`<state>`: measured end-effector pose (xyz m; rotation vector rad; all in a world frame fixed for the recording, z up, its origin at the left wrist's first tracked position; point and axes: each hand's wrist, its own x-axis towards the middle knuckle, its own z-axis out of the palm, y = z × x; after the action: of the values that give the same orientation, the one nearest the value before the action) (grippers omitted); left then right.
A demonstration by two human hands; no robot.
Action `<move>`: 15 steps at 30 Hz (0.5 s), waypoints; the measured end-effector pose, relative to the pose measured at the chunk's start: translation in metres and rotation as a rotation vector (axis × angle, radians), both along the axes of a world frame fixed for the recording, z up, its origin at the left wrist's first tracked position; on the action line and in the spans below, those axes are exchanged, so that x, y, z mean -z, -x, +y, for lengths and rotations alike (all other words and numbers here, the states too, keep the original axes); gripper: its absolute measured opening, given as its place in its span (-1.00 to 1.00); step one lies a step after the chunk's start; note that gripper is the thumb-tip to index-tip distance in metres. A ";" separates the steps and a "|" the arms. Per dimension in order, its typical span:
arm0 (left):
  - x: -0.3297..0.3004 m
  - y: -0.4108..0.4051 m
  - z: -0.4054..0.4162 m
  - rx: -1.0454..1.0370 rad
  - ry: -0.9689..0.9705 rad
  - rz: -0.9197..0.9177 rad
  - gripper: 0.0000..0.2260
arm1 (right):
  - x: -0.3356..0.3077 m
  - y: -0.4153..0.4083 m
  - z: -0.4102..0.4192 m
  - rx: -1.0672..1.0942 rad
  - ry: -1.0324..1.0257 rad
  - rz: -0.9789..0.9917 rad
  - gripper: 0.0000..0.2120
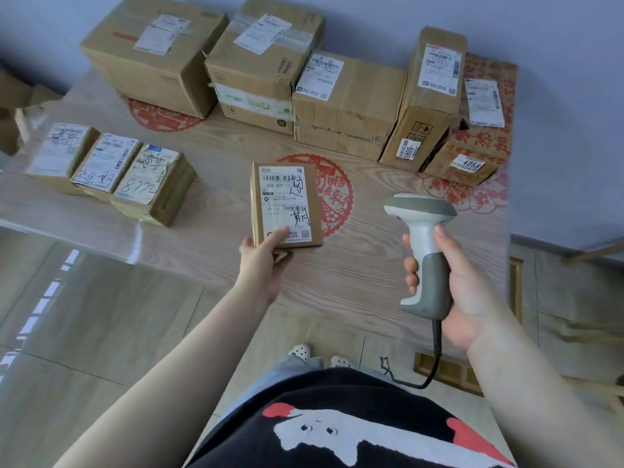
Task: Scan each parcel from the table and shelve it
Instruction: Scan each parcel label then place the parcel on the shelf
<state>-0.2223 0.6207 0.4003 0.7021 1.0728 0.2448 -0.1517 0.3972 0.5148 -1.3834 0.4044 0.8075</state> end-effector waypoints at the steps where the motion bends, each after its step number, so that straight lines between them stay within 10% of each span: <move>1: 0.001 0.001 -0.010 0.019 0.043 -0.017 -0.49 | -0.003 -0.002 0.001 0.018 -0.008 -0.005 -0.59; 15: -0.003 -0.007 -0.074 0.149 -0.047 -0.092 -0.17 | -0.021 -0.002 -0.006 -0.137 -0.112 -0.085 -0.58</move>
<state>-0.2149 0.5465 0.4035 0.8021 0.9247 0.1734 -0.1494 0.3910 0.5355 -1.3460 0.1968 0.8665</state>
